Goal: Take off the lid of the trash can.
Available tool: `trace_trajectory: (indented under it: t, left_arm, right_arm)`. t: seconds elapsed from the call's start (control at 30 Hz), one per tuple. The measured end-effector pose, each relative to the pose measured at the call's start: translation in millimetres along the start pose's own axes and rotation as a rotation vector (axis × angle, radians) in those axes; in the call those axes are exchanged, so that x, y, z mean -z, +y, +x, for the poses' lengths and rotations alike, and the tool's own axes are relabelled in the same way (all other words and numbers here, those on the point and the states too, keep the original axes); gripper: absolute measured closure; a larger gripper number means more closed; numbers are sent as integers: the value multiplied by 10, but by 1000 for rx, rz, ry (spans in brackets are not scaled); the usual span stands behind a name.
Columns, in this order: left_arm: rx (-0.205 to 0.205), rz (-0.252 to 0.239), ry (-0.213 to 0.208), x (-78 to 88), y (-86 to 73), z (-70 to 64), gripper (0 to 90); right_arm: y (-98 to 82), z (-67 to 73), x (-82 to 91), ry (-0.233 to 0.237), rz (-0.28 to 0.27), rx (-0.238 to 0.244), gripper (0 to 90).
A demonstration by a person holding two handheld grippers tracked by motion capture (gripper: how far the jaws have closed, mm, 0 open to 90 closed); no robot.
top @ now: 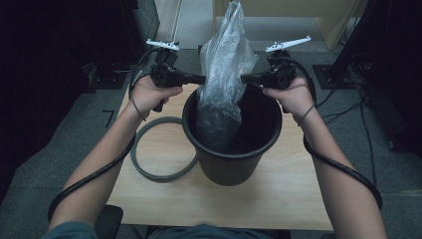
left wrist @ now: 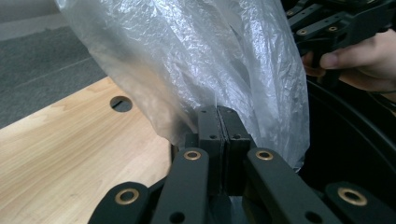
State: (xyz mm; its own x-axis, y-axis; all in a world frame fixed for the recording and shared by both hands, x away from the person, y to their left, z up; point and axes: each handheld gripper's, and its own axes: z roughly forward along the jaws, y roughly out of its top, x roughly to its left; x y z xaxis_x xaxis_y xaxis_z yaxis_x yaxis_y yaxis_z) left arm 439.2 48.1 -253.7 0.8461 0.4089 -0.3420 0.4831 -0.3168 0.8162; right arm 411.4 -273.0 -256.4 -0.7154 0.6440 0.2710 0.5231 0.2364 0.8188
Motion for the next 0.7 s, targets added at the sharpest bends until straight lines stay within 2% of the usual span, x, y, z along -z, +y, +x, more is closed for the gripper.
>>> trace_trajectory:
  t: [0.1, 0.2, 0.3, 0.37, 0.47, 0.7]
  left_arm:
    - [-10, 1, -3, 46, -62, -27, 891]
    - [-2, 0, -6, 97, -134, -29, 894]
    - [1, -17, -7, 176, -207, -42, 896]
    - [-12, -33, -13, 253, -256, -41, 899]
    - [9, -44, -6, 350, -311, 12, 900]
    - [37, -24, 5, 464, -397, 86, 900]
  right_arm:
    - [-44, 45, 75, -2, 13, 12, 900]
    - [-98, 58, 169, -7, 12, 14, 900]
    - [-165, 61, 283, -10, 4, 5, 900]
    - [-217, 80, 370, -15, -2, 16, 900]
    - [-299, 73, 489, -36, 2, 22, 900]
    - [-486, -84, 719, -64, -14, -39, 900]
